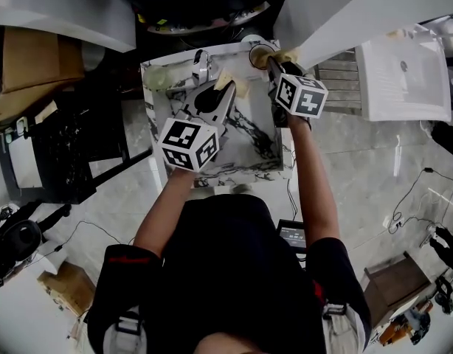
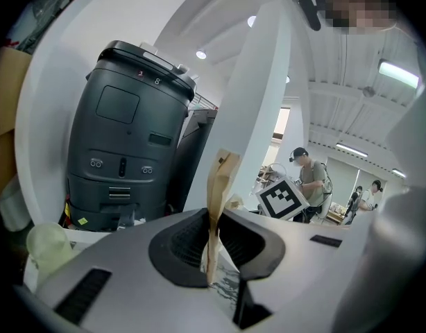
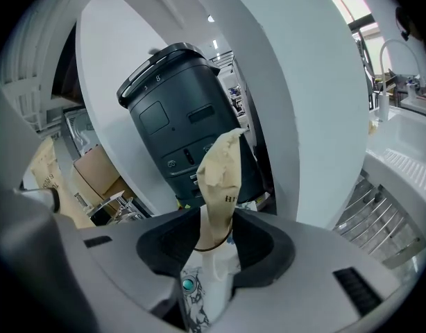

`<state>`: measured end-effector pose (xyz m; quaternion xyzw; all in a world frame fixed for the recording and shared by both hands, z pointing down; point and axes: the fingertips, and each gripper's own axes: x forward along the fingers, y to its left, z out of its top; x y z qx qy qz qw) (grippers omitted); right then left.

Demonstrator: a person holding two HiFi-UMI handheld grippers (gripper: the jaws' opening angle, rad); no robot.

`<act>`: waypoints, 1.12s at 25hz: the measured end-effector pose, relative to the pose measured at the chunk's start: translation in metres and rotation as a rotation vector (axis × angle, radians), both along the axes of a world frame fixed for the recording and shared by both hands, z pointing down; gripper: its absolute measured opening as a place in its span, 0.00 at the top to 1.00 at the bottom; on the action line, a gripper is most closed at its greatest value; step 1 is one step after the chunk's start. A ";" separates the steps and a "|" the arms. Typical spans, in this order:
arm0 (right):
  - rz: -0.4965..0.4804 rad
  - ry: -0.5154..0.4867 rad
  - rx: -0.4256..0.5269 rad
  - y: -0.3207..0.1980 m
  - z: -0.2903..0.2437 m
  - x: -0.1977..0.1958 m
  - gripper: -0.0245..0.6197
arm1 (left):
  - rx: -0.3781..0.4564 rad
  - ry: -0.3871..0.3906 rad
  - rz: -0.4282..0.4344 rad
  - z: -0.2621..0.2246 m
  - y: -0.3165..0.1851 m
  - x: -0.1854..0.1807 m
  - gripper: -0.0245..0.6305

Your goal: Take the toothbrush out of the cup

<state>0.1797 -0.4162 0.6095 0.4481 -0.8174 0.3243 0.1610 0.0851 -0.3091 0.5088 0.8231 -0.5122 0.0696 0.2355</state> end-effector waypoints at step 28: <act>-0.026 0.078 0.071 -0.001 -0.022 -0.002 0.82 | 0.027 -0.012 -0.022 -0.016 -0.003 -0.012 0.88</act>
